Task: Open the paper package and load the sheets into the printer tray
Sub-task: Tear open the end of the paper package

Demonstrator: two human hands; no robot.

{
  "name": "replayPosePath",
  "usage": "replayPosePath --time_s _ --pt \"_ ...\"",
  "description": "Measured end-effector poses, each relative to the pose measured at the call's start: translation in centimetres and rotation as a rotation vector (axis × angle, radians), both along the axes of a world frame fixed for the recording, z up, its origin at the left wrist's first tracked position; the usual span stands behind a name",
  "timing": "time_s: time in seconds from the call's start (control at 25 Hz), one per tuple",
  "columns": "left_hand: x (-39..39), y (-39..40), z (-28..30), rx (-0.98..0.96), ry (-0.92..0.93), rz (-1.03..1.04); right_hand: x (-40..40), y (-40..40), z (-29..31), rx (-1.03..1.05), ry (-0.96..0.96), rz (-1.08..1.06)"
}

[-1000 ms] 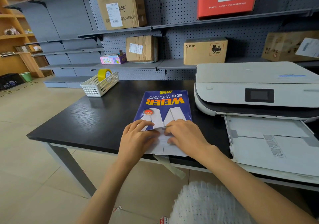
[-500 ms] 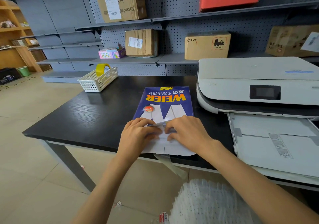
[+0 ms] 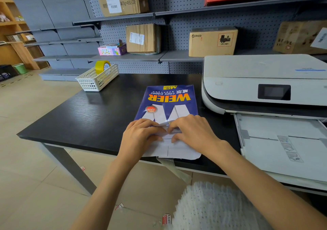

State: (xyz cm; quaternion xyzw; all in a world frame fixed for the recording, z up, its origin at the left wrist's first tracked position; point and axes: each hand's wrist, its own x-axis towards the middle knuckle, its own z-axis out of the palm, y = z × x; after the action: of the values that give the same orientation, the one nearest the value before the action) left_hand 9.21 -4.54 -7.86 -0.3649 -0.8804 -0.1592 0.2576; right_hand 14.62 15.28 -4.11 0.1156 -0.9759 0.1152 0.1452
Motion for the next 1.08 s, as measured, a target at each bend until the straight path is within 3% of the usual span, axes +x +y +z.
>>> replayPosePath --time_s 0.36,0.64,1.08 --pt "0.2 -0.1 -0.1 0.014 0.011 -0.021 0.2 0.1 0.1 -0.057 -0.009 0.017" --pt "1.1 -0.4 -0.9 0.047 0.074 -0.016 0.9 -0.2 -1.4 0.079 0.238 0.05" --pt "2.8 -0.7 -2.8 0.069 0.155 -0.005 2.6 0.0 -2.9 0.108 0.33 0.179"
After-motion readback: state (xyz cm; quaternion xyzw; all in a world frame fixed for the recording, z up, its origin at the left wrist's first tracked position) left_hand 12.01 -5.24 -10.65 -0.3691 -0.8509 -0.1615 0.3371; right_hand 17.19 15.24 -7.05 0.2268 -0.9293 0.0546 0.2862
